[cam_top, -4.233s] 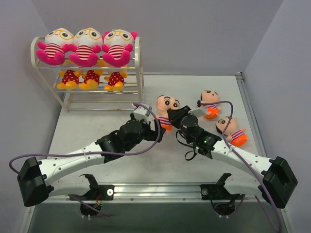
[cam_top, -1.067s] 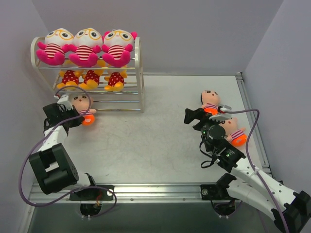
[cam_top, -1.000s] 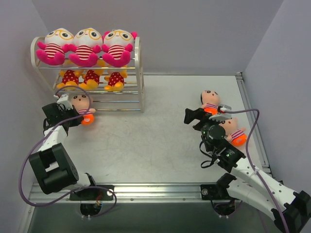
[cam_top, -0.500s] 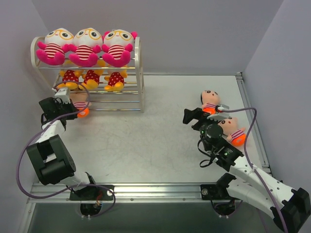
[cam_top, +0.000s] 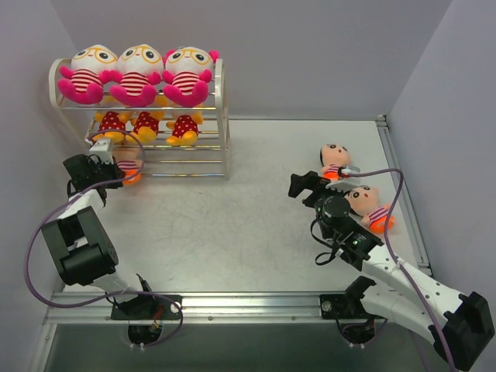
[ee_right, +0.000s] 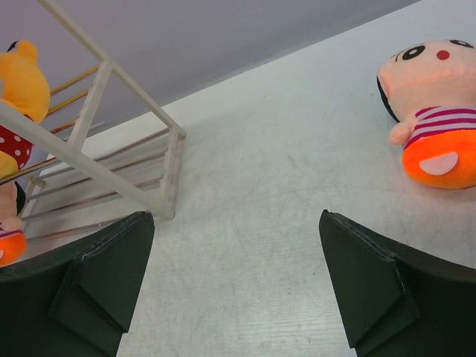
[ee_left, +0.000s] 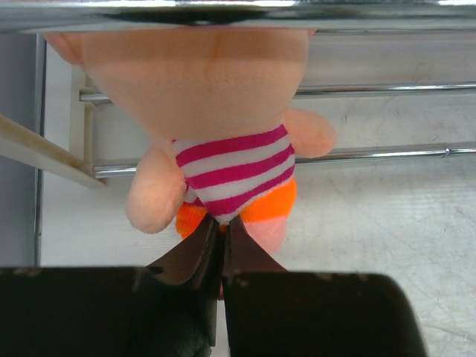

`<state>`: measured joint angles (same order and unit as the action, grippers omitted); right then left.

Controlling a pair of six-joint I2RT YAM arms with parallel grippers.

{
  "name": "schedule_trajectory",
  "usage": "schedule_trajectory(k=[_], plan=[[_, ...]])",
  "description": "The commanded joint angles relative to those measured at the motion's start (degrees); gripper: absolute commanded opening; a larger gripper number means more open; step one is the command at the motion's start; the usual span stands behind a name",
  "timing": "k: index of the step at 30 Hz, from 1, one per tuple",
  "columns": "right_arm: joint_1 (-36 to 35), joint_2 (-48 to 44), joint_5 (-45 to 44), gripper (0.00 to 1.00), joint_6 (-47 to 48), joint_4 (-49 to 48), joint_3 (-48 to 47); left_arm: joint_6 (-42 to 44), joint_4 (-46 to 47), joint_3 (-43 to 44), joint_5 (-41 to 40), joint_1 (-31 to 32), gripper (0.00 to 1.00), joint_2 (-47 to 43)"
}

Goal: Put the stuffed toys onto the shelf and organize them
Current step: Place the stuffed toy onto shelf

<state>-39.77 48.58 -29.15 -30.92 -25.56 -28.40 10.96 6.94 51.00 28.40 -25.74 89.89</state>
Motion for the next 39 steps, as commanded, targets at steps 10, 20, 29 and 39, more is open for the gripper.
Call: schedule_trajectory(k=[10, 20, 29, 39], plan=[[0.66, 1.43, 0.14, 0.99, 0.95, -3.36, 0.01, 2.75, 2.55, 4.98, 1.66, -0.54, 0.22, 3.19], [1.1, 1.52, 0.67, 0.99, 0.95, -3.18, 0.1, 2.75, 1.85, 5.95, 0.25, -0.54, 0.4, 4.42], [1.18, 1.08, 1.72, 0.99, 0.59, -3.97, 0.72, -0.5, 4.13, 3.14, -2.56, -0.54, 0.72, 0.56], [1.27, -1.47, 1.81, 1.0, 0.51, -3.71, 1.24, -10.34, 4.67, -2.4, -7.3, -0.63, 0.87, -7.69]])
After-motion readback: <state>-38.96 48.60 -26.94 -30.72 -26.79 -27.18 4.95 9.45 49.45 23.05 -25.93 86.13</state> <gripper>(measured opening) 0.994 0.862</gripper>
